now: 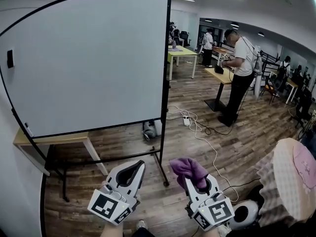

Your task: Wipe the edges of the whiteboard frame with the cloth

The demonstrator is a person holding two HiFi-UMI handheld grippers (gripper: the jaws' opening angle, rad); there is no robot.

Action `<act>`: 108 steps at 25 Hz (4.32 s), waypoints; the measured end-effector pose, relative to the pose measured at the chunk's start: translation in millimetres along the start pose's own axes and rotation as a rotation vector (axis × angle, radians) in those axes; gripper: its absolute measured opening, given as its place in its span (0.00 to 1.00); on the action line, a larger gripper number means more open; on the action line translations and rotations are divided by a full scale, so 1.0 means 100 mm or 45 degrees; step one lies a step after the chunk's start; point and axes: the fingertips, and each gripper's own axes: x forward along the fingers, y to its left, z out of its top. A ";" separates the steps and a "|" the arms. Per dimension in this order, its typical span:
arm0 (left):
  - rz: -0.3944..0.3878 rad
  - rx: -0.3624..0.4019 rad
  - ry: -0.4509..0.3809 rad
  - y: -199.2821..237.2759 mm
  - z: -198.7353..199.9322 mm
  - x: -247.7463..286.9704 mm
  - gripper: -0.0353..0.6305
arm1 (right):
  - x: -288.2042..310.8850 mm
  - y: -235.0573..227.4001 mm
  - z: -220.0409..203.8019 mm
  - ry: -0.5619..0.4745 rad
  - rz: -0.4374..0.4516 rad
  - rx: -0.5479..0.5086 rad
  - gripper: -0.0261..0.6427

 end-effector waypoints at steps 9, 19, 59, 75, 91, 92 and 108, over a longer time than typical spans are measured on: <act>-0.048 -0.015 0.006 0.66 -0.15 0.29 0.08 | 0.70 -0.04 -0.10 0.014 -0.055 0.016 0.14; -0.095 -0.028 0.012 1.30 -0.31 0.41 0.08 | 1.33 0.08 -0.26 0.027 -0.102 0.009 0.14; -0.083 -0.016 -0.042 1.95 -0.57 1.68 0.08 | 2.43 -0.99 -0.09 0.000 -0.131 -0.077 0.15; 0.074 0.030 -0.042 1.96 -0.74 2.48 0.08 | 2.89 -1.90 -0.04 -0.003 0.009 -0.042 0.15; 0.165 0.069 0.021 1.90 -0.89 2.87 0.08 | 3.09 -2.30 -0.03 -0.033 0.116 -0.027 0.15; 0.165 0.067 0.022 1.91 -0.91 2.87 0.08 | 3.10 -2.31 -0.05 -0.031 0.116 -0.022 0.15; 0.020 0.073 0.012 2.51 -0.72 3.19 0.08 | 3.78 -2.26 0.32 -0.064 0.033 -0.035 0.15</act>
